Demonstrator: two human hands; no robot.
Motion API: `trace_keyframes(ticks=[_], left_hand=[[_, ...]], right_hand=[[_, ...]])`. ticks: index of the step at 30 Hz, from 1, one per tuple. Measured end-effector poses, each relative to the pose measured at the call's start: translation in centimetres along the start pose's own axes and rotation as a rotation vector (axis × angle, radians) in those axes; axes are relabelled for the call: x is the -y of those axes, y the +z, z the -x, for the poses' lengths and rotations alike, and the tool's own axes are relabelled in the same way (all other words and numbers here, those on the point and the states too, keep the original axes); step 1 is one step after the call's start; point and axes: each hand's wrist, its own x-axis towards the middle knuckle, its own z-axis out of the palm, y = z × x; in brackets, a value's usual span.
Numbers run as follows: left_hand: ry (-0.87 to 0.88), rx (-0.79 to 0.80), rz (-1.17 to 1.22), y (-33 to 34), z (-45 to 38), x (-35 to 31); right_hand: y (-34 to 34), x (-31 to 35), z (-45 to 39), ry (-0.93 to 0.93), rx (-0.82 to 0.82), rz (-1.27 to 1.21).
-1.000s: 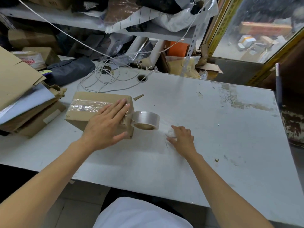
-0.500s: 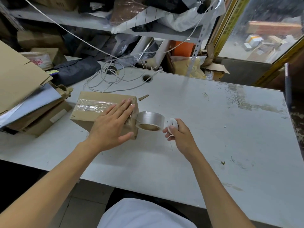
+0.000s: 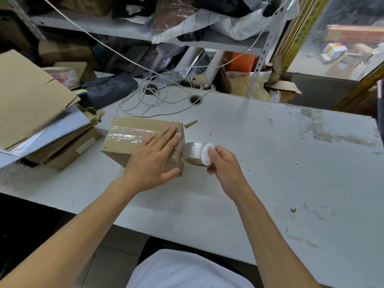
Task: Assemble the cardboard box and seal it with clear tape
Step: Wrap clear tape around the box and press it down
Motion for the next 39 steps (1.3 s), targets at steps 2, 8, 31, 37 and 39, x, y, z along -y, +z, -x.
trace_keyframes(ticks=[2,8,31,37,39], left_hand=[[-0.002,-0.002,0.005,0.0,0.0,0.0],[-0.003,-0.003,0.002,0.2,0.0,0.1],[0.018,-0.006,0.002,0.2,0.0,0.3],[0.021,-0.006,0.006,0.2,0.0,0.2],[0.022,-0.009,0.011,0.1,-0.1,0.2]], right_hand=[[0.5,0.1,-0.3,0.018,-0.046,0.138],[1.2,0.4,-0.9,-0.032,-0.093,0.366],[4.7,-0.5,-1.4,-0.073,-0.102,0.271],[3.1,-0.7,-0.7,-0.088,0.05,0.32],[2.4,-0.4,-0.4,-0.072,0.132,0.338]])
